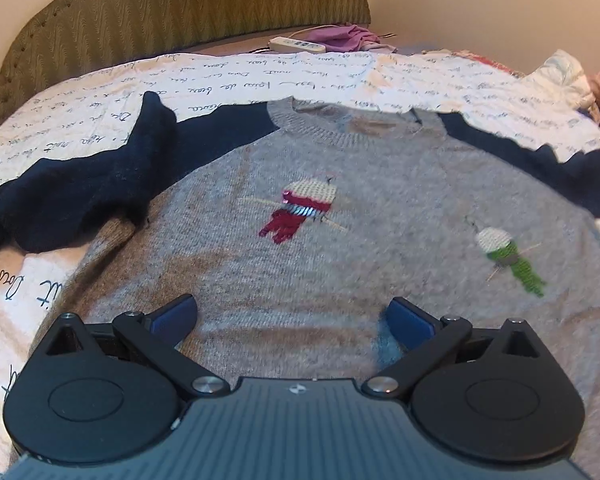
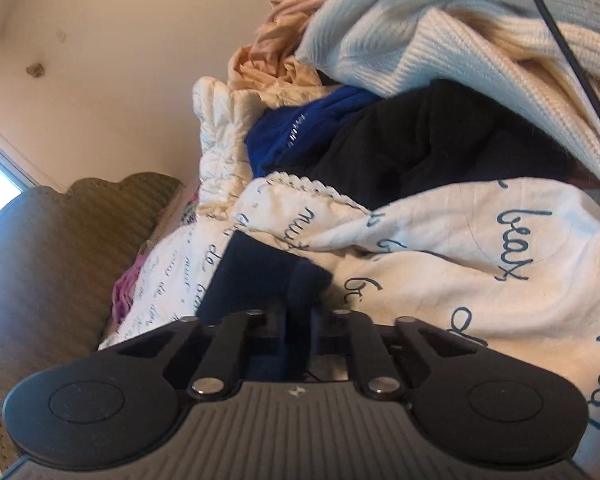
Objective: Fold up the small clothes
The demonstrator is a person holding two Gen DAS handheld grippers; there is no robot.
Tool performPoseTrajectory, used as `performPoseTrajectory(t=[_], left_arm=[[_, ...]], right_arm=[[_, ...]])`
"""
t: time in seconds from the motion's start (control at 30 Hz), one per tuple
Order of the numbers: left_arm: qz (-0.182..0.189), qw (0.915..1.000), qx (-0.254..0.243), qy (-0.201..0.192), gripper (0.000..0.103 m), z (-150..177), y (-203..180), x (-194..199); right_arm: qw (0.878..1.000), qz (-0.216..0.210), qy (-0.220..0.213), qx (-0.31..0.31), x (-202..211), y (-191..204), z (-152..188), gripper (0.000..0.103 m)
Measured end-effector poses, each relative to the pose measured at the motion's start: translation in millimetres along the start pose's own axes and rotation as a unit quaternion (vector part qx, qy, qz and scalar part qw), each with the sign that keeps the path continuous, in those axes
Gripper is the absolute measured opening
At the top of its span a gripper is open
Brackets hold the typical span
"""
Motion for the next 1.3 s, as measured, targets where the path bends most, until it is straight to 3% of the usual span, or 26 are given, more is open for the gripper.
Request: performPoseTrajectory(t=[0.1, 0.17, 0.23, 0.3, 0.43, 0.57, 0.67, 0.7, 0.77, 0.83, 0.93, 0.97, 1.0, 1.03, 1.07, 1.1, 1.3], left_arm=[[0.059, 0.9972, 0.035, -0.029, 0.102, -25.3, 0.8, 9.5], [0.121, 0.989, 0.067, -0.053, 0.102, -50.3, -3.0, 14.0], [0.201, 0.9708, 0.11, -0.071, 0.103, -72.5, -11.6, 12.6], [0.272, 0.9466, 0.155, -0.075, 0.103, -93.8, -26.4, 3.8], [0.385, 0.9016, 0.195, -0.033, 0.103, -119.9, -75.0, -27.3], [0.42, 0.8788, 0.226, 0.003, 0.103, -123.7, -111.3, -59.6], [0.437, 0.8606, 0.261, 0.022, 0.102, -115.1, -118.9, -78.6], [0.437, 0.8589, 0.265, 0.03, 0.102, -110.9, -119.3, -82.3], [0.433, 0.865, 0.252, 0.031, 0.102, -106.5, -122.4, -85.7], [0.427, 0.873, 0.233, 0.031, 0.1, -105.7, -125.6, -85.6], [0.409, 0.8869, 0.213, 0.033, 0.093, -106.6, -129.8, -86.1], [0.399, 0.8932, 0.204, 0.036, 0.086, -103.3, -129.8, -87.1], [0.39, 0.8994, 0.195, 0.037, 0.07, -103.3, -130.6, -87.7], [0.37, 0.9111, 0.178, 0.042, 0.057, -101.1, -131.5, -90.3], [0.347, 0.9218, 0.164, 0.055, 0.027, -97.4, -131.3, -93.9], [0.335, 0.9266, 0.158, 0.062, 0.007, -95.9, -131.3, -96.5], [0.294, 0.9489, 0.111, 0.03, 0.004, -105.0, -109.9, -85.3]], right_arm=[[0.999, -0.022, -0.01, 0.038, 13.2, 27.8, 7.5, 0.008], [0.996, -0.052, 0.005, 0.073, 21.5, 58.2, 26.8, 0.008], [0.988, -0.092, 0.034, 0.119, 32.6, 94.6, 62.1, 0.008], [0.977, -0.131, 0.069, 0.153, 44.7, 124.6, 103.3, 0.008], [0.951, -0.192, 0.149, 0.191, 61.4, 167.0, 191.0, 0.008], [0.927, -0.216, 0.22, 0.212, 67.8, 182.4, 258.5, 0.008], [0.91, -0.189, 0.264, 0.258, 66.4, 176.9, 300.1, 0.01], [0.904, -0.178, 0.282, 0.268, 65.4, 170.5, 309.8, 0.012], [0.897, -0.157, 0.312, 0.271, 64.9, 160.2, 319.3, 0.02], [0.901, -0.167, 0.32, 0.241, 74.4, 150.9, 318.1, 0.035], [0.909, -0.187, 0.32, 0.19, 90.0, 135.5, 310.1, 0.049], [0.911, -0.191, 0.321, 0.174, 94.4, 130.1, 308.7, 0.051], [0.911, -0.196, 0.324, 0.163, 98.3, 125.1, 309.2, 0.056], [0.912, -0.195, 0.324, 0.157, 101.0, 119.8, 310.7, 0.059], [0.913, -0.189, 0.325, 0.159, 102.0, 114.6, 313.2, 0.059], [0.913, -0.185, 0.325, 0.165, 101.2, 111.5, 314.8, 0.059], [0.91, -0.183, 0.313, 0.2, 97.6, 105.7, 323.3, 0.057]])
Point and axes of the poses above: each gripper's, at about its wrist camera, not at the fingertips, and x roughly against the way its jaws point, y to its left, z to its underside, the point moved 10 cm from there along -x, roughly the way its jaws point, and after that the axes turned 12 degrees about -x, right-handed, at the moved point
